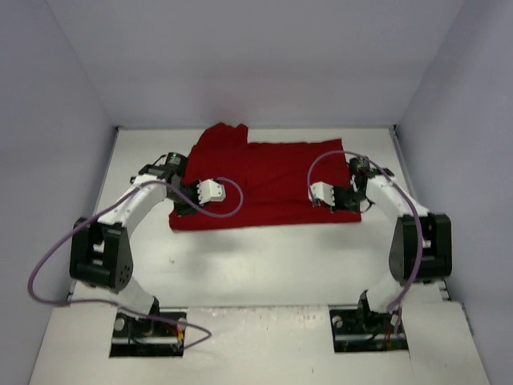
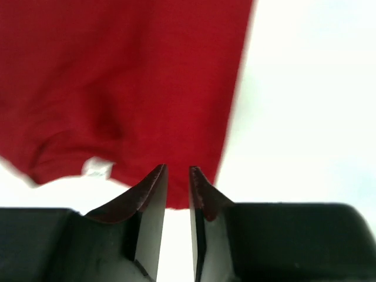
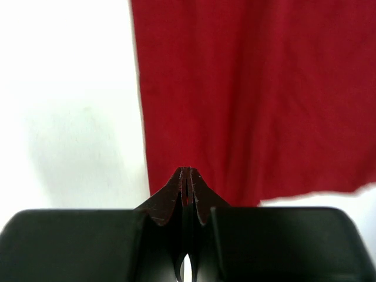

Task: Fold and stack the t-shirts
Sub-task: Fold the flattened tshirt in 1/3 of the way

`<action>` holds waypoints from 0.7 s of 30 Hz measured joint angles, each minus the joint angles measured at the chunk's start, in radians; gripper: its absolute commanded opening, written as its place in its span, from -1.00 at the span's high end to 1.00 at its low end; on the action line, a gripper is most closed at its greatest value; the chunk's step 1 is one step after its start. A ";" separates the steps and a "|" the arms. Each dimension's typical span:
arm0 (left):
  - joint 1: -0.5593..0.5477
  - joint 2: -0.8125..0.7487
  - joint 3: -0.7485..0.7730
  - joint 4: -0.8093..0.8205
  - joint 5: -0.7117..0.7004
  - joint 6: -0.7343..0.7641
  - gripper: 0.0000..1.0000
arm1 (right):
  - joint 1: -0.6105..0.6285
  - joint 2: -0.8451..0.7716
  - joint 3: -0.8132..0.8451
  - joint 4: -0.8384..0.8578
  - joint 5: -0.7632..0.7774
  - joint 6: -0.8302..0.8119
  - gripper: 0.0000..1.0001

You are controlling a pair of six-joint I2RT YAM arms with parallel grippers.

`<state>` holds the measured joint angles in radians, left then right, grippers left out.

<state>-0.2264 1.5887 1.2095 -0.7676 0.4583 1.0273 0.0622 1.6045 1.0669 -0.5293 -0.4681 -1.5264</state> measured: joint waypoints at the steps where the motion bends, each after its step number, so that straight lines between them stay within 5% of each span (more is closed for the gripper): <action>1: -0.015 0.018 -0.013 -0.001 -0.016 0.011 0.70 | 0.008 0.023 0.000 0.004 0.010 -0.001 1.00; 8: -0.040 0.156 0.003 0.047 -0.105 0.032 0.70 | 0.033 0.182 0.024 0.026 0.072 0.013 1.00; 21: -0.044 0.267 0.040 0.132 -0.145 0.095 0.70 | 0.052 0.226 0.073 0.035 0.131 0.009 1.00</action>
<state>-0.2704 1.8558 1.2493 -0.6361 0.3136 1.1226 0.1141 1.8309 1.1400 -0.4944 -0.3371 -1.5176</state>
